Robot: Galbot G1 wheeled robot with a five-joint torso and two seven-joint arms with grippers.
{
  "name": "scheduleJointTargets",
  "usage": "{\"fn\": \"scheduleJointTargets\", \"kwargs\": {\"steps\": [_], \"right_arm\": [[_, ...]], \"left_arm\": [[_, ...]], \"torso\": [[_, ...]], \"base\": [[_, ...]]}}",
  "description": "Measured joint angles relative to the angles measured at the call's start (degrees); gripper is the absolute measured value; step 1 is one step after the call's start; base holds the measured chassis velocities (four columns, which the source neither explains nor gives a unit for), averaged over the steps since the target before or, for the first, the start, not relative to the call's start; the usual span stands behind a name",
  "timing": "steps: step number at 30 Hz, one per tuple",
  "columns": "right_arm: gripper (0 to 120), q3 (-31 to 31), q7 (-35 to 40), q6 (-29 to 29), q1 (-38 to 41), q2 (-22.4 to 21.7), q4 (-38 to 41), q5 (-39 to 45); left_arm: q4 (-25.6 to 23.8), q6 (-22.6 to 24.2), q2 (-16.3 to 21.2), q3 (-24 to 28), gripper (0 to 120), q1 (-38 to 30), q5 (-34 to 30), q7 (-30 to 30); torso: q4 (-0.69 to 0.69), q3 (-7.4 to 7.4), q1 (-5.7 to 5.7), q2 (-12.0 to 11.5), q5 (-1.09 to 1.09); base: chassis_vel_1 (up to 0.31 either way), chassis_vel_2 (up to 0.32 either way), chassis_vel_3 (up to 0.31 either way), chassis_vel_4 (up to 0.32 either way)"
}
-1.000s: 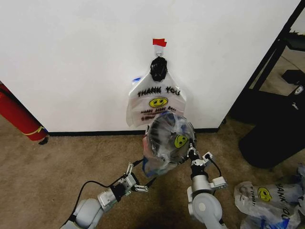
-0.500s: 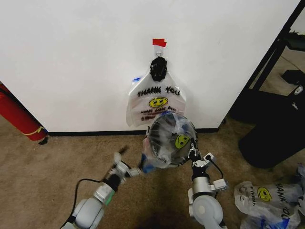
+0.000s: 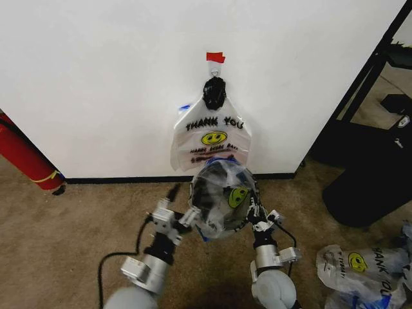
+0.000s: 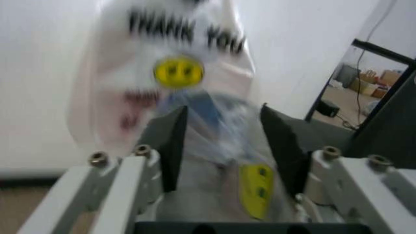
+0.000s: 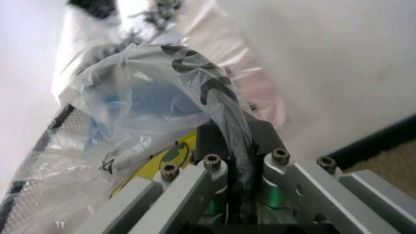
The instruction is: Pick up the garbage bag from the wall and place it over the trash bin.
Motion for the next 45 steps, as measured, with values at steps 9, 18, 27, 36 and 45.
{"fn": "scheduleJointTargets", "kwargs": {"steps": [9,18,27,36,45], "right_arm": [[1,-0.07,-7.48,1.71,1.73,-1.33,-1.70,-3.73],[1,-1.15,-9.40,0.51,2.47,-1.95,-1.91,-6.44],[1,-1.42,-10.79,0.08,0.83,-2.50,0.96,-7.47],[1,-2.39,-12.65,1.15,-0.49,-2.56,1.68,-8.13],[1,-2.90,-14.23,1.76,-1.19,-2.61,2.87,-8.14]], "left_arm": [[0.89,10.24,-1.17,3.45,12,-6.44,-13.27,-7.49],[6.98,16.47,-2.89,6.85,0,-15.36,-19.41,-19.52],[12.95,20.47,-4.94,9.82,0,-22.05,-17.40,-26.49],[18.43,22.35,-4.65,10.44,0,-27.35,-15.49,-28.28],[23.66,22.49,-4.68,10.63,0,-30.79,-14.77,-28.36]], "torso": [[0.01,0.00,0.00,0.00,0.00],[0.00,0.01,0.00,0.00,0.00],[0.00,0.01,0.00,0.00,0.00],[0.00,0.01,0.00,0.00,0.00],[0.00,0.01,0.00,0.00,-0.01]], "base": [[0.000,0.000,0.000,0.000],[0.000,0.000,0.000,0.000],[0.000,0.000,0.000,0.000],[0.000,0.000,0.000,0.000],[0.000,0.000,0.000,0.000]]}}
